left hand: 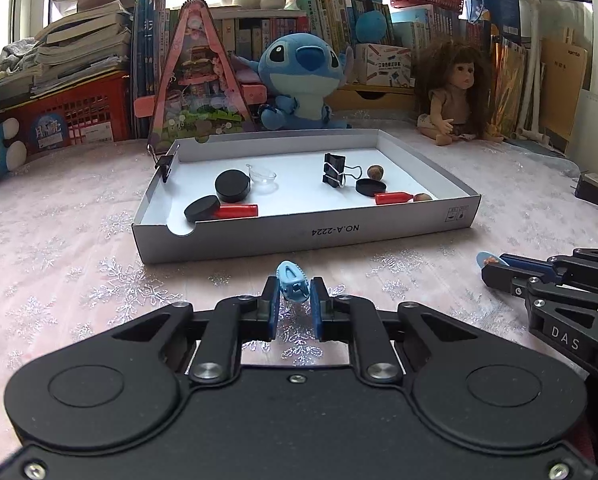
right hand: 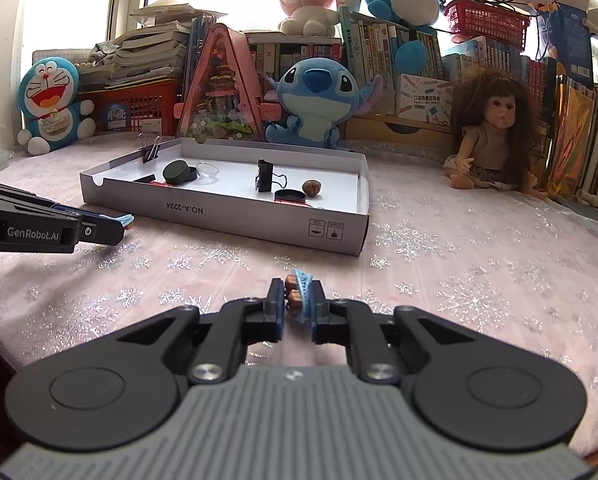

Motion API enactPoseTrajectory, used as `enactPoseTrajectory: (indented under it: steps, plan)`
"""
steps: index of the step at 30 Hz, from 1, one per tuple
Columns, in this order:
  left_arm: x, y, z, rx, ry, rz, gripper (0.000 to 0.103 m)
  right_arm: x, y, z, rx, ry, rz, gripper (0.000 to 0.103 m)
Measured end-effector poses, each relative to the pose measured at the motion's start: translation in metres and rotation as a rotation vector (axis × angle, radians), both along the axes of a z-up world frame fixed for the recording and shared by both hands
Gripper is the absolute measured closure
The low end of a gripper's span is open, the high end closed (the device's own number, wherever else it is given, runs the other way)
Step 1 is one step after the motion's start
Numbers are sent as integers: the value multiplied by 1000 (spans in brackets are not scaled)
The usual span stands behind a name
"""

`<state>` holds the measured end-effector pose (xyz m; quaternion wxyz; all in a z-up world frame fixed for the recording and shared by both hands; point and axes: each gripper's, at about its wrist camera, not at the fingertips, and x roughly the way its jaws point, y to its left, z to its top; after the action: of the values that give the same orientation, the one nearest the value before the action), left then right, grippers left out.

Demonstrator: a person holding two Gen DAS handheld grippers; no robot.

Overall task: Organize rigid objects
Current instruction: 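Close left gripper on the blue clip while right gripper grasps the blue toy boat, then carry the blue clip with left gripper into the tray while right carries the toy boat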

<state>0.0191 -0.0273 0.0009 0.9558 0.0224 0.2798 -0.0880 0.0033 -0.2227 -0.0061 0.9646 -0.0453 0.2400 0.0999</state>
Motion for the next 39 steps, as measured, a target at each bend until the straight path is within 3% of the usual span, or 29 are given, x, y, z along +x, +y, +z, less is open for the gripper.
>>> enactPoseTrajectory:
  steps: [8, 13, 15, 17, 18, 24, 39]
  plan:
    - [-1, 0, 1, -19, -15, 19, 84, 3, 4, 2, 18, -6, 14, 88]
    - [3, -1, -1, -18, -4, 36, 72, 6, 8, 3, 20, -10, 25, 87]
    - [7, 0, -4, -25, 16, 41, 72, 8, 9, 3, 22, -10, 28, 87]
    - [10, 1, -8, -39, 35, 49, 75, 9, 9, 3, 23, -10, 29, 87]
    - [11, 2, -9, -44, 31, 50, 88, 9, 10, 3, 24, -8, 30, 87]
    - [7, -1, -3, -24, 8, 38, 88, 12, 11, 5, 17, -7, 14, 87]
    - [32, 20, 34, -77, -45, 106, 88, 35, 11, 29, 41, -44, -38, 87]
